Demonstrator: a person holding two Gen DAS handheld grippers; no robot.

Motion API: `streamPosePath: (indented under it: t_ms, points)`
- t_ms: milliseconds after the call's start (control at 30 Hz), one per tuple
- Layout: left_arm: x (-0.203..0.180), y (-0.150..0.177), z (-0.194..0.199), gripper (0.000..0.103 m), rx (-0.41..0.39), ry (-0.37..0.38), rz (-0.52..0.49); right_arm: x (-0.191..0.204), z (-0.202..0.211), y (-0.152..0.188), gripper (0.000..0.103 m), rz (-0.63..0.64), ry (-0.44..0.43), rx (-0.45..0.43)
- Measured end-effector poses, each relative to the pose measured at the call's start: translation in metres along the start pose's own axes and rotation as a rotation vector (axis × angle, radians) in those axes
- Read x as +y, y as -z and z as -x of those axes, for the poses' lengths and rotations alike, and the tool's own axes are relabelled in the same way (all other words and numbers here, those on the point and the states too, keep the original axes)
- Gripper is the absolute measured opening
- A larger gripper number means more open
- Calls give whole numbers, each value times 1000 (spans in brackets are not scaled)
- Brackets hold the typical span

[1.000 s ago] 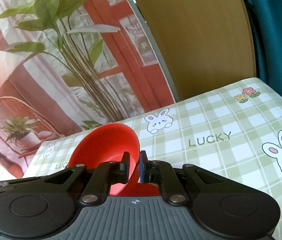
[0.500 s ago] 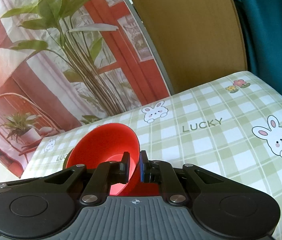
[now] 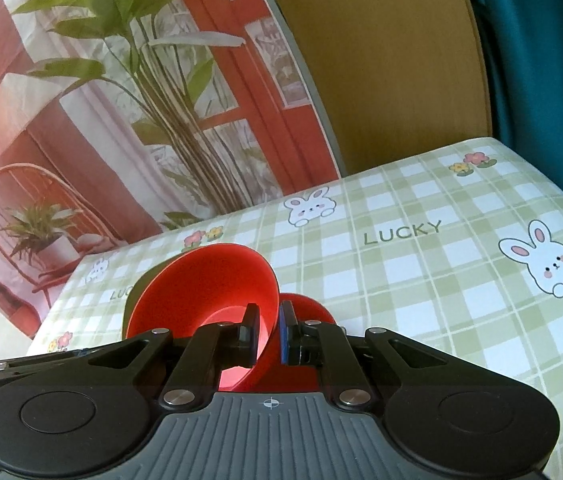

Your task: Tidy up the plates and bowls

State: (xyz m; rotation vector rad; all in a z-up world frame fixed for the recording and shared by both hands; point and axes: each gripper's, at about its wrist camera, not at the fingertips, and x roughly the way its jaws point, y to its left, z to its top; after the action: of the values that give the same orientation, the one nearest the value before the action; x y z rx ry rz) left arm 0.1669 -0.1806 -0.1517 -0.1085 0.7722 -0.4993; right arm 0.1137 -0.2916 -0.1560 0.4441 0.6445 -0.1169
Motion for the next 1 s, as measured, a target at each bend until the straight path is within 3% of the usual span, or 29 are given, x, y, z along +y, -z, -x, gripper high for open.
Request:
streamPosePath:
  t_ms: [1000]
  points:
    - [0,8,-2,15,4,12,6,-7,2,14,10,-11,5,7]
